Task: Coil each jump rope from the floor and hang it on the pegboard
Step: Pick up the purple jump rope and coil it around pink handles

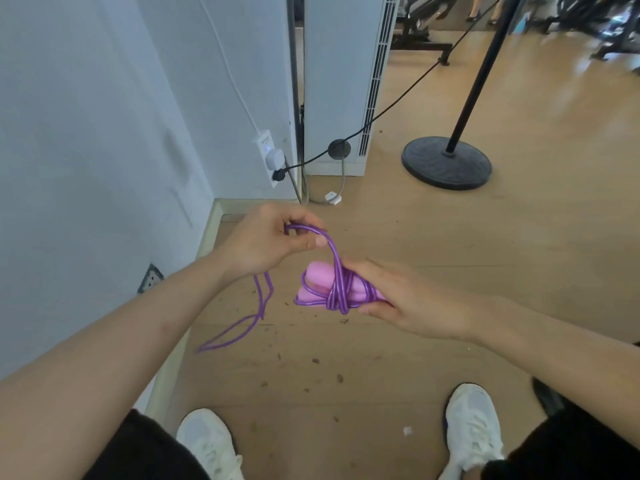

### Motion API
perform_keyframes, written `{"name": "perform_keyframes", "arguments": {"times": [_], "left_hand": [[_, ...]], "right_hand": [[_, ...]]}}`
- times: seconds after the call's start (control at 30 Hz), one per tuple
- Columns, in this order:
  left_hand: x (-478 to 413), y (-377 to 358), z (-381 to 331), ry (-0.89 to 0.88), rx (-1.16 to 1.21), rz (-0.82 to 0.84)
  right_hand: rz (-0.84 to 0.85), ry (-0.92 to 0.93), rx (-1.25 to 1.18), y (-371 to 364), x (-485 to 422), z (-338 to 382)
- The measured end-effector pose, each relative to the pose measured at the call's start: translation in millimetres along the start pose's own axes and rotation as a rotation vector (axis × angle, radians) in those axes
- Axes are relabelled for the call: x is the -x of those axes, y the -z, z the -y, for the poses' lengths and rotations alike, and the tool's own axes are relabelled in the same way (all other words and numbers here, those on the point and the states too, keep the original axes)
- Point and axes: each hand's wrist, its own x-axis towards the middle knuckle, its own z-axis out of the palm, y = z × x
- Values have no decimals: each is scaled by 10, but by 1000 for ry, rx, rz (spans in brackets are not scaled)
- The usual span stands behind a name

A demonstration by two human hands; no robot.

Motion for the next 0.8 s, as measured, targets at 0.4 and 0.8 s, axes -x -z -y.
{"name": "perform_keyframes", "arguments": {"times": [0.4,0.8], "left_hand": [[-20,27,45,-14,0,95],[30,284,195,81,72,103]], "right_hand": [[-34,87,-7,54,19,25],[-314,-168,-873,472,39,1]]}}
